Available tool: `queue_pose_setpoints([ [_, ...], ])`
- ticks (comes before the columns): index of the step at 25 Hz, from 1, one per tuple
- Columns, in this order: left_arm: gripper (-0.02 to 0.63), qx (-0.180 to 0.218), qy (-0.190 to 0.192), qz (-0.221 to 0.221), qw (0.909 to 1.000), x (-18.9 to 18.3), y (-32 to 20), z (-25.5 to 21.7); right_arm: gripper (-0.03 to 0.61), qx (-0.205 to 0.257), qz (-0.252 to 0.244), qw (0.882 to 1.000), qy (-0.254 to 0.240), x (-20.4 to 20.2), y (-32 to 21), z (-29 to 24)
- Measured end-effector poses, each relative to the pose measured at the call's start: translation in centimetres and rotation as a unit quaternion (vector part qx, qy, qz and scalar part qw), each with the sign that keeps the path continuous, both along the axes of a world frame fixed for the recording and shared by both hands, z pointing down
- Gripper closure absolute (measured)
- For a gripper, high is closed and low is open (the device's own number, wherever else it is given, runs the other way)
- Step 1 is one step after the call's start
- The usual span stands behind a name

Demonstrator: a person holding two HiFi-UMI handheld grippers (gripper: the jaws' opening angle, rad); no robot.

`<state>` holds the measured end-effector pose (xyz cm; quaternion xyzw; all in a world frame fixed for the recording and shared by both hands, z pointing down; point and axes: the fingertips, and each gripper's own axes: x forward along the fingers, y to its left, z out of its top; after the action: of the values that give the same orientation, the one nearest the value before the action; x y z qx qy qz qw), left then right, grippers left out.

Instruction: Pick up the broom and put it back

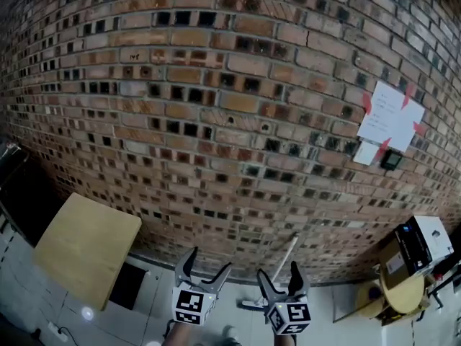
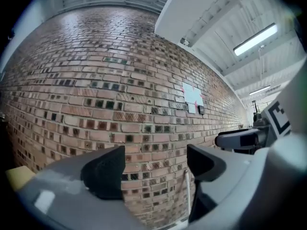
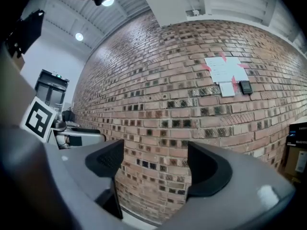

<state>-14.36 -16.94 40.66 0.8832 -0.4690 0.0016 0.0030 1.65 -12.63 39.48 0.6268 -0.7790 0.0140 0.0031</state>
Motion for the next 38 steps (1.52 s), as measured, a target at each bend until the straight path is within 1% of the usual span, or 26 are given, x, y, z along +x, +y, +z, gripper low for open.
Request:
queue_pose_setpoints([
  [1, 0.207, 0.001, -0.007, 0.007, 1.0, 0.7, -1.3, 0.2, 0.166, 0.003, -0.005, 1.0, -0.003, 0.4, -1.6, 0.0],
  [3, 0.169, 0.013, -0.035, 0.018, 0.9992, 2.4, -4.0, 0.3, 0.166, 0.014, -0.02, 1.0, -0.006, 0.8, -4.8, -0.2],
  [5, 0.169, 0.032, -0.047, 0.011, 0.9983, 3.8, -6.6, -0.4, 0.166, 0.026, -0.034, 0.999, -0.009, 1.5, -7.7, -0.6],
  [7, 0.183, 0.048, -0.043, -0.013, 0.9978, 4.7, -9.1, -1.7, 0.167, 0.038, -0.044, 0.998, -0.011, 2.7, -10.6, -1.2],
  [9, 0.183, 0.056, -0.038, -0.044, 0.9968, 5.1, -11.4, -2.7, 0.169, 0.044, -0.054, 0.997, -0.011, 4.1, -13.3, -1.7],
  [11, 0.183, 0.051, -0.037, -0.071, 0.9955, 5.0, -13.3, -2.8, 0.169, 0.049, -0.06, 0.997, -0.012, 5.4, -15.6, -2.2],
  [14, 0.185, 0.04, -0.025, -0.105, 0.9933, 4.2, -15.6, -2.4, 0.172, 0.051, -0.054, 0.997, -0.015, 6.6, -18.4, -2.3],
  [16, 0.184, 0.034, -0.023, -0.117, 0.9923, 3.8, -16.9, -2.3, 0.176, 0.043, -0.048, 0.998, -0.026, 6.8, -19.8, -1.8],
  [18, 0.186, 0.03, -0.018, -0.115, 0.9928, 3.9, -18.1, -2.4, 0.181, 0.036, -0.045, 0.998, -0.032, 6.7, -20.8, -1.4],
  [21, 0.186, 0.026, -0.013, -0.1, 0.9946, 4.4, -19.8, -3.0, 0.184, 0.035, -0.046, 0.998, -0.027, 6.1, -21.8, -1.7],
  [24, 0.187, 0.03, -0.013, -0.079, 0.9964, 4.9, -20.9, -3.6, 0.184, 0.038, -0.046, 0.998, -0.02, 5.4, -22.3, -2.5],
  [27, 0.187, 0.029, -0.014, -0.045, 0.9985, 6.2, -21.8, -3.7, 0.184, 0.038, -0.026, 0.999, -0.015, 6.1, -22.3, -2.6],
  [30, 0.196, 0.028, -0.016, 0.001, 0.9995, 8.7, -21.9, -3.4, 0.184, 0.036, 0.008, 0.999, -0.012, 7.9, -21.5, -2.3],
  [33, 0.198, 0.023, -0.02, 0.045, 0.9985, 11.8, -21.8, -2.9, 0.184, 0.031, 0.047, 0.998, -0.007, 10.6, -20.1, -1.7],
  [36, 0.198, 0.021, -0.025, 0.093, 0.9951, 15.3, -21.2, -2.6, 0.184, 0.021, 0.095, 0.995, -0.011, 13.9, -17.9, -0.6],
  [38, 0.198, 0.016, -0.028, 0.13, 0.9909, 17.8, -20.4, -2.0, 0.184, 0.014, 0.126, 0.992, -0.023, 16.0, -16.1, 0.1],
])
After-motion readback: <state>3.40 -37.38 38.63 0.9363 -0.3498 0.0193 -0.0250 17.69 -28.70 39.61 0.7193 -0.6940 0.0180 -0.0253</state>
